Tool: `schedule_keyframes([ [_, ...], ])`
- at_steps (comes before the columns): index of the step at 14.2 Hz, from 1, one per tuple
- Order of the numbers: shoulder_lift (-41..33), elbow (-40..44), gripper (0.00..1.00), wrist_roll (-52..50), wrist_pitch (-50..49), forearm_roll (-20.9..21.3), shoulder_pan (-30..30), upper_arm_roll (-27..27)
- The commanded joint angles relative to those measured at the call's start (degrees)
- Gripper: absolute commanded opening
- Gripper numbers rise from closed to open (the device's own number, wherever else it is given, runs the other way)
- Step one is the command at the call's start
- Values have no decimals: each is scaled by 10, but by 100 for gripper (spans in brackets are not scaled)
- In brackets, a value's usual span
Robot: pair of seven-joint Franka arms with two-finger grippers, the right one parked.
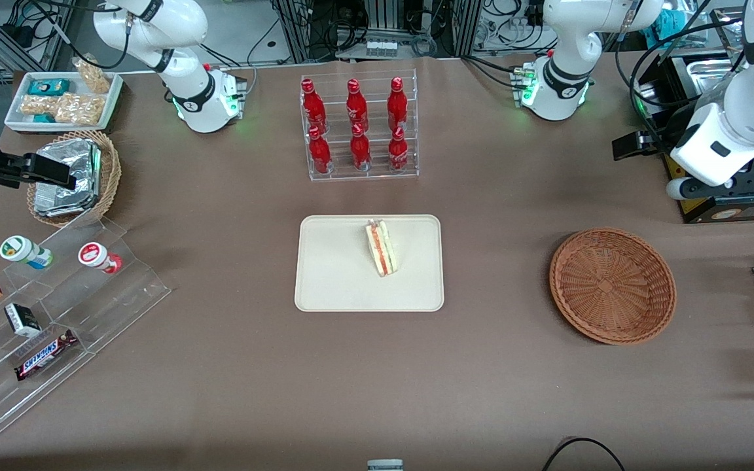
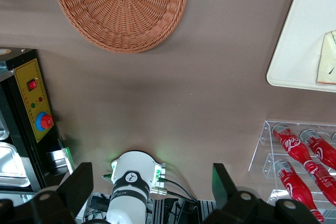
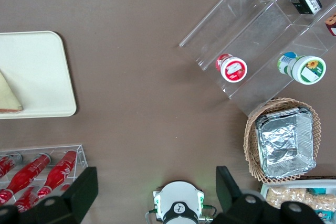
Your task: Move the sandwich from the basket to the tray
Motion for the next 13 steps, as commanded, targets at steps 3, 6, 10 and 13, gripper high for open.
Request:
schedule_keyframes([
  [3, 15, 12, 100, 1, -9, 1, 1, 1],
  [6, 12, 8, 100, 1, -24, 2, 0, 0],
  [10, -24, -50, 100, -2, 70, 30, 1, 1],
  [13, -39, -82, 100, -2, 118, 39, 1, 1],
])
